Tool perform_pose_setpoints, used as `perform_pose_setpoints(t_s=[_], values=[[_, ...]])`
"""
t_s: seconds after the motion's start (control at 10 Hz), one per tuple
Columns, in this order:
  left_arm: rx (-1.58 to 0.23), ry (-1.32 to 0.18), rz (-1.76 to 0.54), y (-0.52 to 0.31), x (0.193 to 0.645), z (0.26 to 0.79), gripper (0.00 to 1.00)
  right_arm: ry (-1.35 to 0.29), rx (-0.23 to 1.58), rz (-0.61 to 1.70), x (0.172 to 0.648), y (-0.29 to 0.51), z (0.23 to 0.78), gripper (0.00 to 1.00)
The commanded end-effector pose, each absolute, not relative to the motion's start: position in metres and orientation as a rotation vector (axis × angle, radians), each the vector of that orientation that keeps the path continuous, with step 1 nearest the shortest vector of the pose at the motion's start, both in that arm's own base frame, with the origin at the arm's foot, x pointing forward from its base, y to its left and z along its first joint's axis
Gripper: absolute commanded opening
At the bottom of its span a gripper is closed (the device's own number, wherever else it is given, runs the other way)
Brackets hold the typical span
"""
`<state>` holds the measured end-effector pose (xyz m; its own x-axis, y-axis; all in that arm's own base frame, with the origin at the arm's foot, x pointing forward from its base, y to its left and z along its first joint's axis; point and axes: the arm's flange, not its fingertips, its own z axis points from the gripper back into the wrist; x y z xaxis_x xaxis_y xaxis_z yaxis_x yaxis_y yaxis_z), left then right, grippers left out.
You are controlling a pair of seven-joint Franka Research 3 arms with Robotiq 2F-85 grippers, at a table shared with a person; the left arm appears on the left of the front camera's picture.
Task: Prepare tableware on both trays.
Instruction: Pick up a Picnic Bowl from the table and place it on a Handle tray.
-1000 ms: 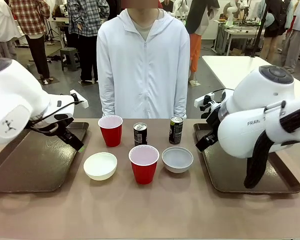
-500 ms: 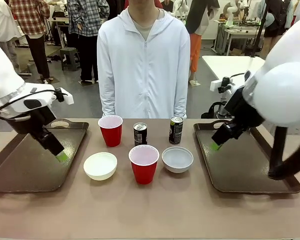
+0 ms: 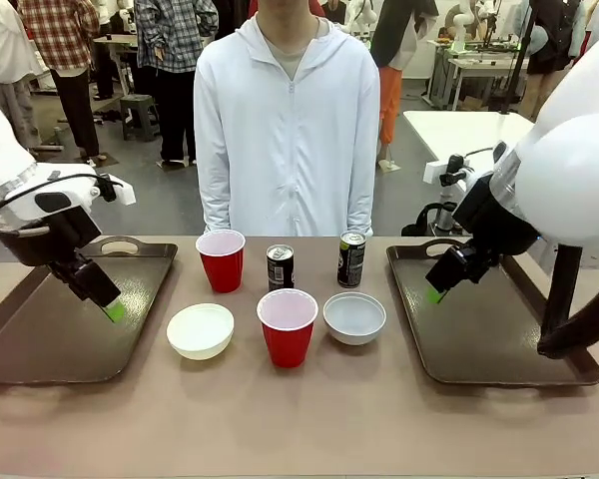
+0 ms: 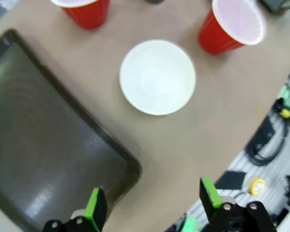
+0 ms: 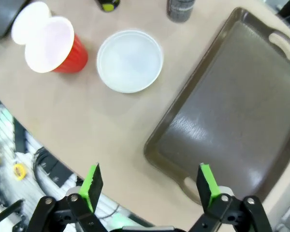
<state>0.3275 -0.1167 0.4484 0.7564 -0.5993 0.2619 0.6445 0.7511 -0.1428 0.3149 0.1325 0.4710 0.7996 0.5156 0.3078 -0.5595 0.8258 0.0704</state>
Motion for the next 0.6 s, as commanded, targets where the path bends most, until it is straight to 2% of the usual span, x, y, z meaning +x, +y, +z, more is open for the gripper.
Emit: perform_pose_setpoints(t_s=[0.0,0.2,0.4,0.5], values=[[-0.566,-0.128,-0.7,-0.081,0.33,0.443,1.0,-0.141,0.433,0.481,0.32,0.099,0.457,1.0],[-0.893,-0.117,-0.68,-0.023,0.326,0.44,1.0,-0.131,0.724,0.338,0.313,0.04,0.447,1.0],[-1.076,-0.11,-0.572,0.029,0.333,0.421,1.0,-0.127,0.865,0.213,0.306,-0.011,0.432,1.0],[-1.108,-0.114,-0.511,0.046,0.338,0.416,1.0,-0.139,0.877,0.146,0.306,-0.027,0.427,1.0]])
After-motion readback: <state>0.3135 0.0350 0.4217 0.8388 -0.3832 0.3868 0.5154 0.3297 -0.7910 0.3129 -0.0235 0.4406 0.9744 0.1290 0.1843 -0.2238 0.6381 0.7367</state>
